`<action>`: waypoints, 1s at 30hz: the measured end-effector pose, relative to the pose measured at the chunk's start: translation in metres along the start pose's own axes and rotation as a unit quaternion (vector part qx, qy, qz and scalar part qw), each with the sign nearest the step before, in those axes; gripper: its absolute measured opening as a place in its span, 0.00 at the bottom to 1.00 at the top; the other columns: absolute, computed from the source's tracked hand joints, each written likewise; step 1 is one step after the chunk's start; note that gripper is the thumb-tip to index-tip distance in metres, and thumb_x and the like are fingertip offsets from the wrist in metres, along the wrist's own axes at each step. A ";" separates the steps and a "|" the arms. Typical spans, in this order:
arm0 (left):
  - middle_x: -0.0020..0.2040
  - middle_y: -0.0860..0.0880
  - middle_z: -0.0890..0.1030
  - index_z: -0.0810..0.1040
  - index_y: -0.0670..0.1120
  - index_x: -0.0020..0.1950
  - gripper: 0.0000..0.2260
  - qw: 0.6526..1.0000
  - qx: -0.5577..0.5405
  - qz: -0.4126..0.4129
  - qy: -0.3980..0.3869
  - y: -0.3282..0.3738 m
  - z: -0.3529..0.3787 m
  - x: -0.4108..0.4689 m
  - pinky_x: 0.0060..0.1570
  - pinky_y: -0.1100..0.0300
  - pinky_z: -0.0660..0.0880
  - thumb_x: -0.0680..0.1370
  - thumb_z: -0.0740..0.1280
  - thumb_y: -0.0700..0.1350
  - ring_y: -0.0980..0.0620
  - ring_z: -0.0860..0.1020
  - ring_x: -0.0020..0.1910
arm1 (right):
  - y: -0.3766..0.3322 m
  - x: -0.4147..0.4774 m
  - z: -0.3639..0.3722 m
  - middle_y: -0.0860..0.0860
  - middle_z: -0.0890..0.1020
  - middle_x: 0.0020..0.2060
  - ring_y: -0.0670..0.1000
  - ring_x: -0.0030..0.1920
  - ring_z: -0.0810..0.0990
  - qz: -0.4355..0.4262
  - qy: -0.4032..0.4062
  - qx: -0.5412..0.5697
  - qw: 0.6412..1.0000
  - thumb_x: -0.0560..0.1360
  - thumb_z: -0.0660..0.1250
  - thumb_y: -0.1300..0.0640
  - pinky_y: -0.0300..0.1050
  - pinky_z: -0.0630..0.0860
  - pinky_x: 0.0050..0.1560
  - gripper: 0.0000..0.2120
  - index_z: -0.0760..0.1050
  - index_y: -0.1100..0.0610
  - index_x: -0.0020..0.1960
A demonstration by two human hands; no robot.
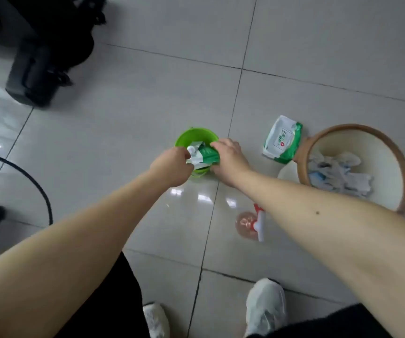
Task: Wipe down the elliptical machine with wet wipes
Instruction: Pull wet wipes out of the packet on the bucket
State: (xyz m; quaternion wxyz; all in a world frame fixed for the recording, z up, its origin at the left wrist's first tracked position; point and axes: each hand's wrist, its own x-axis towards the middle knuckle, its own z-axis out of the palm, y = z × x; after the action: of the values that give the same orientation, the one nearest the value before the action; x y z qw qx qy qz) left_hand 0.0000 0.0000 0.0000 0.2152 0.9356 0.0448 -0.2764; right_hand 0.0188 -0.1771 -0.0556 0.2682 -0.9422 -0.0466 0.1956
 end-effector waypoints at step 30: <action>0.50 0.51 0.87 0.83 0.47 0.57 0.15 0.899 -0.409 0.157 0.009 -0.017 -0.048 -0.011 0.56 0.51 0.82 0.73 0.79 0.45 0.52 0.86 0.50 | -0.097 -0.013 -0.139 0.52 0.82 0.40 0.51 0.34 0.79 -0.039 0.077 0.156 0.984 0.81 0.69 0.57 0.51 0.82 0.40 0.05 0.81 0.51 0.47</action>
State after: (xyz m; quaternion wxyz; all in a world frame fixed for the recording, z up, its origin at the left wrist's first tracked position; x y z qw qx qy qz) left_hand 0.0111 0.0366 0.0362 0.6189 0.7626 0.0084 -0.1877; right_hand 0.0634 -0.1646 0.1079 0.4225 -0.8982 -0.0318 0.1170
